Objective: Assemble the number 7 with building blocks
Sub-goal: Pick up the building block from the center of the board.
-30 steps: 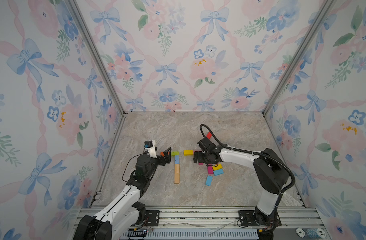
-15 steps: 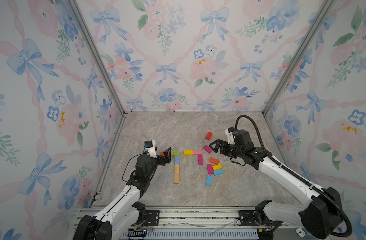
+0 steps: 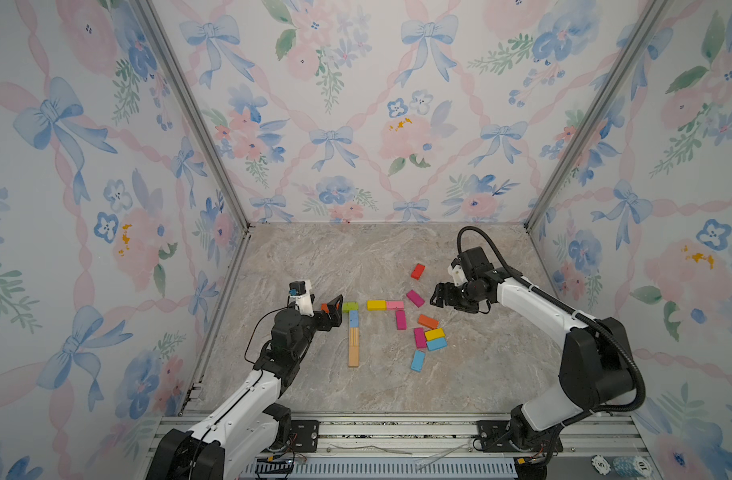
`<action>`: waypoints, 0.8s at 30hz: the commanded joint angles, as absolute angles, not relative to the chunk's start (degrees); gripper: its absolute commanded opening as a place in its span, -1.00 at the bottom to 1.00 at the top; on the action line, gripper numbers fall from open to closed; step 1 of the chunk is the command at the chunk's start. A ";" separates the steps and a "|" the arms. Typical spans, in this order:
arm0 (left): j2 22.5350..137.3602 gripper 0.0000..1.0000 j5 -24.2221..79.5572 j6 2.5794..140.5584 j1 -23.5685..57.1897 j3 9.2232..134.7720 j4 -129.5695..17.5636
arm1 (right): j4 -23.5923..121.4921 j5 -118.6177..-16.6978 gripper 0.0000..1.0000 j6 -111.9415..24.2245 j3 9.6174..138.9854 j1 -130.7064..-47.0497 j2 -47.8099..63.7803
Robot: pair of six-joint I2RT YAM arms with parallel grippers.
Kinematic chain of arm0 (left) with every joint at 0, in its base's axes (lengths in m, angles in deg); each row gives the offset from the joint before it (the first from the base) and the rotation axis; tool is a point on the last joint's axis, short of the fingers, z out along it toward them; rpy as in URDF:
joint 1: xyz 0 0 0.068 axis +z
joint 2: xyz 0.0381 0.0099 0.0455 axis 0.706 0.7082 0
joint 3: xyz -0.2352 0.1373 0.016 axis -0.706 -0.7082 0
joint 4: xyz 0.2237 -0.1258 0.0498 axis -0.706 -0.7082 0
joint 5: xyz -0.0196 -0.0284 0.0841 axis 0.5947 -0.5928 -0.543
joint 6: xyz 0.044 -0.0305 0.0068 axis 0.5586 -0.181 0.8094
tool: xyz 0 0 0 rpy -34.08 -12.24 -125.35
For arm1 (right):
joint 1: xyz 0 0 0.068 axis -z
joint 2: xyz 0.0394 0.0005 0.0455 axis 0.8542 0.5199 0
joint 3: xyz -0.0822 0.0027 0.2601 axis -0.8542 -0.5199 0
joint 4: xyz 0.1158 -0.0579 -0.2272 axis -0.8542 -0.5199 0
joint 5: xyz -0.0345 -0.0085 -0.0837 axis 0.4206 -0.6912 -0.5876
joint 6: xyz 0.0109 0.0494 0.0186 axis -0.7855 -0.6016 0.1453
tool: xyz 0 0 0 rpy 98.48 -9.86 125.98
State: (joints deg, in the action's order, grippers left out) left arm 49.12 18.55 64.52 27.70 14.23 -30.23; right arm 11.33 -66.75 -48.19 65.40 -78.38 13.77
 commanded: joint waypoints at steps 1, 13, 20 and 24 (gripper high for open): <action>49.20 0.95 19.66 64.73 28.03 15.15 -29.70 | 8.49 -66.47 0.67 -44.26 69.40 -78.81 18.21; 49.25 0.96 19.67 64.71 28.04 15.06 -29.73 | 4.71 -66.54 0.64 -40.51 78.93 -78.89 26.54; 49.13 0.96 19.71 64.71 28.03 14.99 -29.73 | 3.43 -66.36 0.59 -39.39 81.69 -78.91 28.18; 49.16 0.95 19.73 64.71 28.05 15.02 -29.78 | 2.99 -66.10 0.57 -39.15 83.05 -79.27 29.30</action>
State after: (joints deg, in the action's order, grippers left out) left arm 49.16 18.97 64.54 27.70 14.23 -30.23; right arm 5.13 -66.68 -40.15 80.86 -78.64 27.67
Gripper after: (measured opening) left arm 0.978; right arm 0.787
